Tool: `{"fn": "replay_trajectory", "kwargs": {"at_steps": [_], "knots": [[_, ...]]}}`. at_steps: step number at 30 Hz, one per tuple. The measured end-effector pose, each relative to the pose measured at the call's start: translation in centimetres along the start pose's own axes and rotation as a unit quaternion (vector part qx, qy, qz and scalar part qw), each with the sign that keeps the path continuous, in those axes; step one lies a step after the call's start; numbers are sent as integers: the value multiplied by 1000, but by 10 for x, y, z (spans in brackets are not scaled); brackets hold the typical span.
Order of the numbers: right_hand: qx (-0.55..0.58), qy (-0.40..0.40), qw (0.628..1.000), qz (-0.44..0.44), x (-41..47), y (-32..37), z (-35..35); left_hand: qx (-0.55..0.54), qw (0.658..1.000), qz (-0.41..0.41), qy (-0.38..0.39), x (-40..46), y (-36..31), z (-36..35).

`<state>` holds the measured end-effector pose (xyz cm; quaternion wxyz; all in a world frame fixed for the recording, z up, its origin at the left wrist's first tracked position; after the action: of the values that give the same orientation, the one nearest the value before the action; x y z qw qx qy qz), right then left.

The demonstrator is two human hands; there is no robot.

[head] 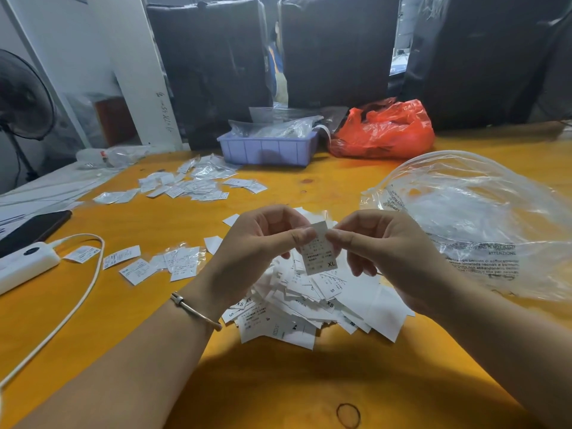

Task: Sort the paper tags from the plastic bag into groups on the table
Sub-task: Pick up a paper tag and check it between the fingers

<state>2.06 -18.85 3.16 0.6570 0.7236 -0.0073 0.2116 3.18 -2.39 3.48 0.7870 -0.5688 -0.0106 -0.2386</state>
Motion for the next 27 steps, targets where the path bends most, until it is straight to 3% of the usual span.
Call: {"fn": "replay_trajectory", "kwargs": {"at_steps": [6,17,27], "knots": [[-3,-21,999,41,0,6,1,4,1000,1,-9,1,0,1],[-143,50,988,35,-1,6,-12,-7,1000,-6,2,1,-1,-5],[-14,15,1000,17,1,3,0,-43,998,26,-46,2,3,-4]]}}
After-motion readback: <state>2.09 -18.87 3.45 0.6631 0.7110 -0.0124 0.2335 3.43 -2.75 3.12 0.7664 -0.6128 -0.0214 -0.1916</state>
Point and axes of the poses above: each hand's wrist, its own x-axis towards the middle knuckle, its own z-axis out of the back of the hand, y = z × x, the point moved 6 cm from there along x, towards the middle knuckle, and after that the axes turned 9 degrees about x, right-handed, at the moved point
